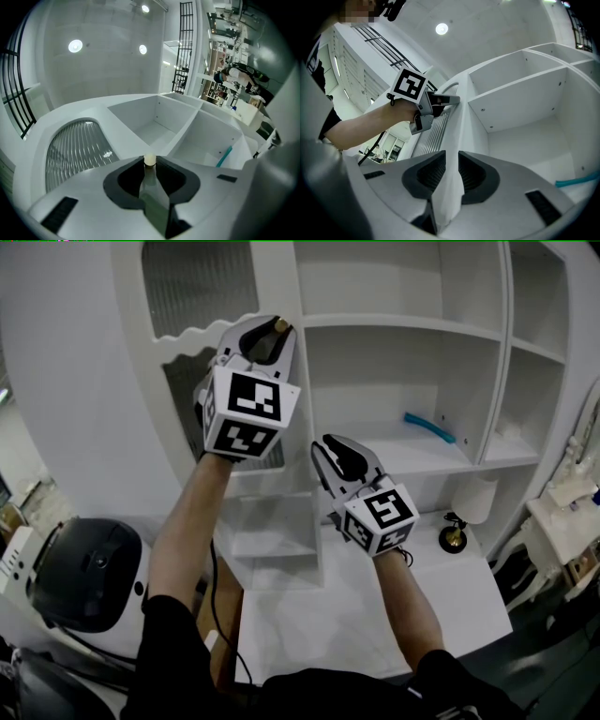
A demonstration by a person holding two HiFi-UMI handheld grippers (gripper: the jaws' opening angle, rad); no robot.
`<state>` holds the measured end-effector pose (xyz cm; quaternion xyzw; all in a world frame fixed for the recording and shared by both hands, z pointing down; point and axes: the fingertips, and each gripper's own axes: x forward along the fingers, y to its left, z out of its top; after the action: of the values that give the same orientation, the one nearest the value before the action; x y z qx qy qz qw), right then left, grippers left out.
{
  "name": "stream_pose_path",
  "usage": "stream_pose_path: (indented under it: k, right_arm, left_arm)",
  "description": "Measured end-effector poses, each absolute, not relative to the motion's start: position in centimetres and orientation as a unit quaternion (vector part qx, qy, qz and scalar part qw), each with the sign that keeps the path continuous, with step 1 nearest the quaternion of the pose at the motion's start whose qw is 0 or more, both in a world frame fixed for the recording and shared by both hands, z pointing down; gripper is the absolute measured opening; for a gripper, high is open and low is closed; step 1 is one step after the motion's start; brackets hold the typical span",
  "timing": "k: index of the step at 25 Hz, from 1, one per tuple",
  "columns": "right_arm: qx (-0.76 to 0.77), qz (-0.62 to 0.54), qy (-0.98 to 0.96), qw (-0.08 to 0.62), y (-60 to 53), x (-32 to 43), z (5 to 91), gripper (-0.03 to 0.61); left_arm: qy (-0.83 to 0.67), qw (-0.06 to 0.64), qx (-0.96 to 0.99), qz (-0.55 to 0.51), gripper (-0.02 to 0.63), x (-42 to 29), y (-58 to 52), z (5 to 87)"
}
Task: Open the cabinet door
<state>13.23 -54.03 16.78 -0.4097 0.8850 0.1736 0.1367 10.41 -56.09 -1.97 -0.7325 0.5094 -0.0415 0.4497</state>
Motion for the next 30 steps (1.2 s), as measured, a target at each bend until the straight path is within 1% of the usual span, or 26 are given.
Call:
stream_pose_path:
  k: [5,8,11,21,25,30]
  right_arm:
    - [-0.395,0.163,0.893,0.143,-53.6,12.8,16.6,0.086]
    - [-0.390,0.163,0.896,0.139,-53.4,12.4,16.5,0.087]
    - [-0.389,0.160,0.897,0.132,-53.6,12.4,16.5,0.106]
    - [-0.366,0.123,0.913,0.129,-54.0,12.1,17.0,0.141]
    - [-0.362,0.111,0.919,0.111,-54.3,11.7,17.4,0.152]
    - [-0.364,0.120,0.919,0.094,-53.3,11.1,17.6,0.143]
  left_arm:
    - [0.520,0.467,-0.714,-0.039,0.081,10.4,-55.9,-2.0]
    - [0.523,0.466,-0.713,-0.033,0.078,10.3,-55.7,-1.9]
    - [0.521,0.466,-0.715,-0.033,0.078,10.3,-55.2,-2.0]
    - [0.500,0.458,-0.735,-0.025,0.077,10.2,-53.3,-1.9]
    - [0.495,0.451,-0.742,-0.022,0.077,10.2,-52.6,-1.8]
    - [0.493,0.442,-0.749,-0.012,0.077,10.0,-51.7,-1.9]
